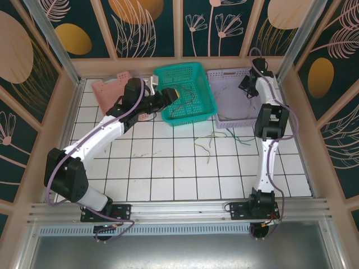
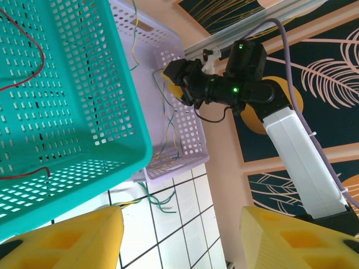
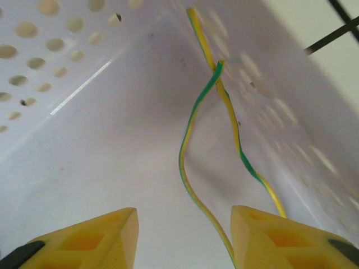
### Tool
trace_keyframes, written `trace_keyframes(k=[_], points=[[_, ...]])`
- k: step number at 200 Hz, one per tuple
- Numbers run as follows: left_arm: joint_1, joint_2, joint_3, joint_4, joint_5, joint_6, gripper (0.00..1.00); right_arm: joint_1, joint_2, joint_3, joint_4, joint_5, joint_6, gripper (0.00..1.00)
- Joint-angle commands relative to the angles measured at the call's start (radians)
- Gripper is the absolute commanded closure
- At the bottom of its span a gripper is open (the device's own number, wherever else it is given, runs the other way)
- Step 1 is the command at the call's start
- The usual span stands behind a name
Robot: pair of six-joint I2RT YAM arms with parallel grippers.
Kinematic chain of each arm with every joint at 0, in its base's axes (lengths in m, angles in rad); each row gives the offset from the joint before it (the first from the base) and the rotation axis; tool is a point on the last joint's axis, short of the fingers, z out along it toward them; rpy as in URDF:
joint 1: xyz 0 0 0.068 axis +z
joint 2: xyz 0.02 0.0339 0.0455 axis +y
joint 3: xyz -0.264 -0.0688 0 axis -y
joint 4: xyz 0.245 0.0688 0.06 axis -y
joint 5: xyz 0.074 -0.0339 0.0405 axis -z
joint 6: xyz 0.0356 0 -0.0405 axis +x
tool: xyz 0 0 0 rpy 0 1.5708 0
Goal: Untangle the cables
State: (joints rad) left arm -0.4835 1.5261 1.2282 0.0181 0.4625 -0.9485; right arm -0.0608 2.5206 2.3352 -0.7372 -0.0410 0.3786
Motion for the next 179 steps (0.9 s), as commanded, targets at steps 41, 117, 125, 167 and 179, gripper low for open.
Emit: trace_keyframes(k=[41,117,125,167,179], points=[[0.005,-0.029,-0.016,0.015,-0.008,-0.004,0.39,-0.009,-0.182,0.030,-0.053,0.019,0.026,0.46],[0.005,-0.056,-0.122,-0.027,0.010,0.003,0.41,0.098,-0.831,-0.836,0.292,-0.129,0.316,0.53],[0.005,-0.053,-0.138,-0.034,0.029,0.016,0.43,0.127,-0.907,-0.972,0.334,-0.161,0.355,0.54],[0.004,-0.061,-0.240,-0.044,0.073,0.059,0.46,0.407,-1.093,-1.389,0.364,-0.181,0.439,0.51],[0.003,-0.067,-0.249,-0.047,0.074,0.061,0.46,0.481,-1.097,-1.434,0.351,-0.154,0.418,0.50]])
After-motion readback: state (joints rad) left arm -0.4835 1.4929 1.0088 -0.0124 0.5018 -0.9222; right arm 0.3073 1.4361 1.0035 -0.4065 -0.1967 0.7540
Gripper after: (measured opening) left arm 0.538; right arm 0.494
